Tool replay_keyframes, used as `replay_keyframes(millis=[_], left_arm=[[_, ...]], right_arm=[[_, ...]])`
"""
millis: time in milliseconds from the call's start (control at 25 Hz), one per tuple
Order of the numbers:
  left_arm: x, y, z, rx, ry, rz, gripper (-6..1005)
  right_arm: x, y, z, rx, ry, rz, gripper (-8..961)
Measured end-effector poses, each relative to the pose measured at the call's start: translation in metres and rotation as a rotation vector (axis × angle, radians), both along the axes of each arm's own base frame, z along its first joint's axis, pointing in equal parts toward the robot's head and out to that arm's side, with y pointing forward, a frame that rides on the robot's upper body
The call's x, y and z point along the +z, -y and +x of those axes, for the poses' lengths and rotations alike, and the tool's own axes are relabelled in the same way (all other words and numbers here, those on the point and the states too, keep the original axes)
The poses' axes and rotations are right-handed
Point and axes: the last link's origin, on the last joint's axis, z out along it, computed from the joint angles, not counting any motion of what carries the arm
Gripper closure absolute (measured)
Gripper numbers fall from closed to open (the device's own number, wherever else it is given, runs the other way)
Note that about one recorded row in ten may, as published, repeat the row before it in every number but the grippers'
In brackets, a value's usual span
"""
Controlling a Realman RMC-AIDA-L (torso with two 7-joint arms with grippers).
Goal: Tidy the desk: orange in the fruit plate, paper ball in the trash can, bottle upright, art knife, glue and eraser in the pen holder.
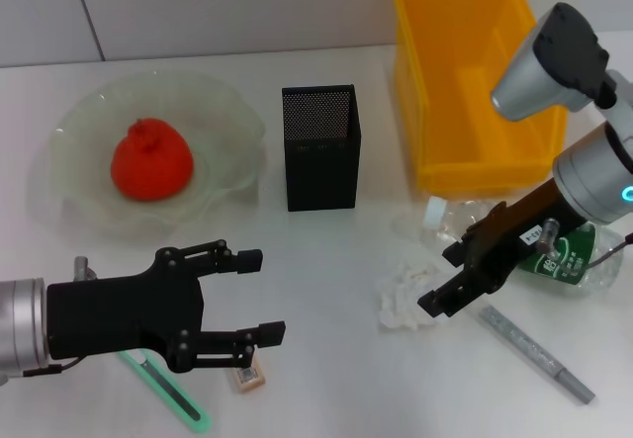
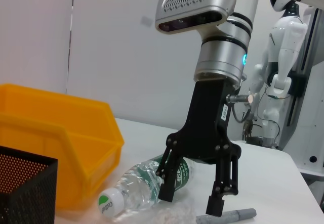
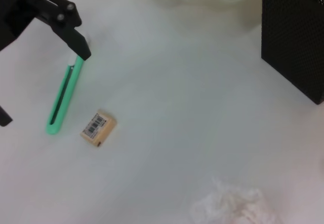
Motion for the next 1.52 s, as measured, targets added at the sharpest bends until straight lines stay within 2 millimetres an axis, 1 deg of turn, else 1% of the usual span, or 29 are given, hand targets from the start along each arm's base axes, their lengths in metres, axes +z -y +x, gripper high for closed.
replay_keyframes(millis=[160, 600, 880, 1120, 1320, 1440, 1520], left_arm=[[0.000, 0.001, -0.001, 0.003, 0.000, 0.000, 158], [0.000, 0.001, -0.002, 0.005, 0.000, 0.002, 159], [0.000, 0.001, -0.002, 0.009, 0.002, 0.007, 158], [0.000, 0.000, -0.002, 0.011, -0.001, 0.011, 158], [0.000, 0.000, -0.002, 0.012, -0.001, 0.013, 158], [0.001, 0.000, -0.002, 0.013, -0.001, 0.014, 158], [0.001, 0.000, -0.003, 0.013, -0.001, 0.015, 158]], right_arm=[[-0.004, -0.001, -0.001, 0.015, 0.009, 0.005, 129], [-0.016, -0.003, 0.004, 0.017, 0.028, 0.005, 130], [-0.018, -0.006, 0.004, 0.026, 0.037, 0.019, 130], [-0.018, -0.007, 0.003, 0.027, 0.036, 0.021, 282], [-0.018, -0.007, 0.003, 0.027, 0.036, 0.021, 500], [-0.018, -0.007, 0.003, 0.027, 0.035, 0.021, 746], [-0.018, -0.007, 0.003, 0.027, 0.033, 0.021, 779]])
